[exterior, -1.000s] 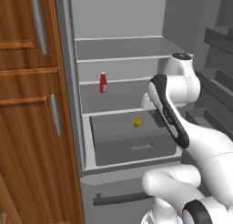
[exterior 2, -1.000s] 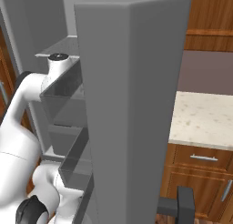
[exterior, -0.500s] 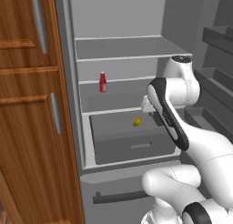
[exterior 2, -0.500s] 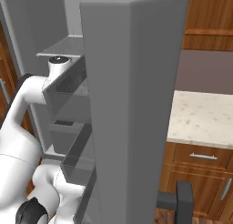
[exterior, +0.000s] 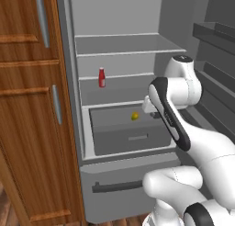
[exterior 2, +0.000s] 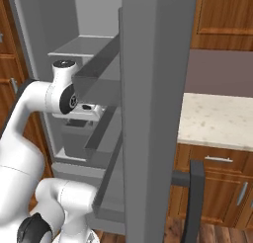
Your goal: Fully open the fridge drawer.
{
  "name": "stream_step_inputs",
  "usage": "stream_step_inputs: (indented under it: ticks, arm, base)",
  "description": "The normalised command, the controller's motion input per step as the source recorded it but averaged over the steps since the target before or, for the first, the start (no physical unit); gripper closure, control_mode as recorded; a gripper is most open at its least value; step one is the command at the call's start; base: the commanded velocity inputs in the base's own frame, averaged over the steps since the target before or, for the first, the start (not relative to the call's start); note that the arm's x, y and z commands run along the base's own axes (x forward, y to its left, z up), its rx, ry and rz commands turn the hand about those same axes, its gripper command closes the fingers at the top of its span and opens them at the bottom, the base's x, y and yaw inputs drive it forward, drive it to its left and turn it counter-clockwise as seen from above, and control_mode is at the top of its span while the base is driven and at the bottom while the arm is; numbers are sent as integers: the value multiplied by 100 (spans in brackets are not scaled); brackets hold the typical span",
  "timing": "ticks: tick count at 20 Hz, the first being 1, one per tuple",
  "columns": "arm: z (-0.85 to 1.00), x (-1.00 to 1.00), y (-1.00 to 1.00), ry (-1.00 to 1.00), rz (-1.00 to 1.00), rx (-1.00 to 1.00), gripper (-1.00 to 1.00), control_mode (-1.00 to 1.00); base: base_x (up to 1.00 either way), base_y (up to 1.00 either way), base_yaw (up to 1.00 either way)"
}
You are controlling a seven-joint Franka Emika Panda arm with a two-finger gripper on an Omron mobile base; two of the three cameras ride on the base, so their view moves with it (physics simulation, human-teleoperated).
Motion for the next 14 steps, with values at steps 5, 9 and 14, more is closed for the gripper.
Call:
stream_step_inputs:
  ticks: [5,9,14]
  arm:
    - [0,0,0,0,0,0,-100,100]
    - [0,2,0,0,0,0,-100,-100]
    - [-4,51,4,0,0,0,-100,-100]
  base:
    - [-9,0,0]
    - [0,0,0]
    - [0,0,0]
